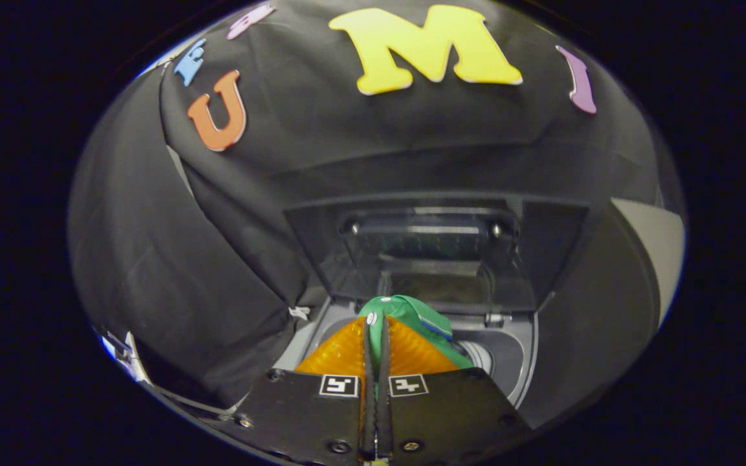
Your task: Put the clothes into the washing machine and then close the washing machine lid.
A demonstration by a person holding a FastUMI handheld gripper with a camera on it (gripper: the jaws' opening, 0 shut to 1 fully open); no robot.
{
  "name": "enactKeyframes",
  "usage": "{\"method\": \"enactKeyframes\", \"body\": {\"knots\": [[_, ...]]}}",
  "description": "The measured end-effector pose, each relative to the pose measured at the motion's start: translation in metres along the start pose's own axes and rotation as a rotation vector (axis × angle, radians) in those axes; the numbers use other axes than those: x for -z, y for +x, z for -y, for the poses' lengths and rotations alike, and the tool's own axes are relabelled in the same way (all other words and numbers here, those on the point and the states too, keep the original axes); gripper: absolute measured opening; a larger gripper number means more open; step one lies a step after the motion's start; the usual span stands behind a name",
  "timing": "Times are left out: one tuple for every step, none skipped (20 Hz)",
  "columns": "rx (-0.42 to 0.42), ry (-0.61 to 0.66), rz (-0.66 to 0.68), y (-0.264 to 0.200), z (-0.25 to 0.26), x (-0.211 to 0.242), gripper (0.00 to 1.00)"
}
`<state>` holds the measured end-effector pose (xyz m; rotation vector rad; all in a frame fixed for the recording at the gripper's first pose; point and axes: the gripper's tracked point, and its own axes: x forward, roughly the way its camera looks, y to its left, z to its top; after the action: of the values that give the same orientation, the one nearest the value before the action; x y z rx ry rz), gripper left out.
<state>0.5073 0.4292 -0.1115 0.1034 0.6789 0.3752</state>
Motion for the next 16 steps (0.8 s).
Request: {"method": "enactKeyframes", "body": {"knots": [[0.016, 0.013, -0.029, 0.007, 0.007, 0.012, 0.04], [0.038, 0.028, -0.068, 0.016, 0.015, 0.026, 0.04], [0.052, 0.039, -0.102, 0.023, 0.022, 0.038, 0.04], [0.067, 0.056, -0.135, 0.029, 0.027, 0.050, 0.05], [0.077, 0.073, -0.183, 0.035, 0.030, 0.064, 0.04], [0.082, 0.085, -0.226, 0.040, 0.032, 0.075, 0.04], [0.092, 0.095, -0.260, 0.041, 0.035, 0.086, 0.04], [0.104, 0.107, -0.273, 0.043, 0.038, 0.091, 0.04], [0.116, 0.114, -0.286, 0.046, 0.039, 0.095, 0.04], [0.114, 0.112, -0.291, 0.048, 0.038, 0.097, 0.04], [0.113, 0.105, -0.294, 0.048, 0.039, 0.097, 0.04], [0.114, 0.102, -0.298, 0.048, 0.040, 0.097, 0.04], [0.121, 0.103, -0.301, 0.047, 0.041, 0.097, 0.05], [0.126, 0.103, -0.299, 0.048, 0.041, 0.096, 0.05], [0.128, 0.102, -0.297, 0.048, 0.040, 0.096, 0.05], [0.131, 0.099, -0.297, 0.048, 0.041, 0.095, 0.05]]}}
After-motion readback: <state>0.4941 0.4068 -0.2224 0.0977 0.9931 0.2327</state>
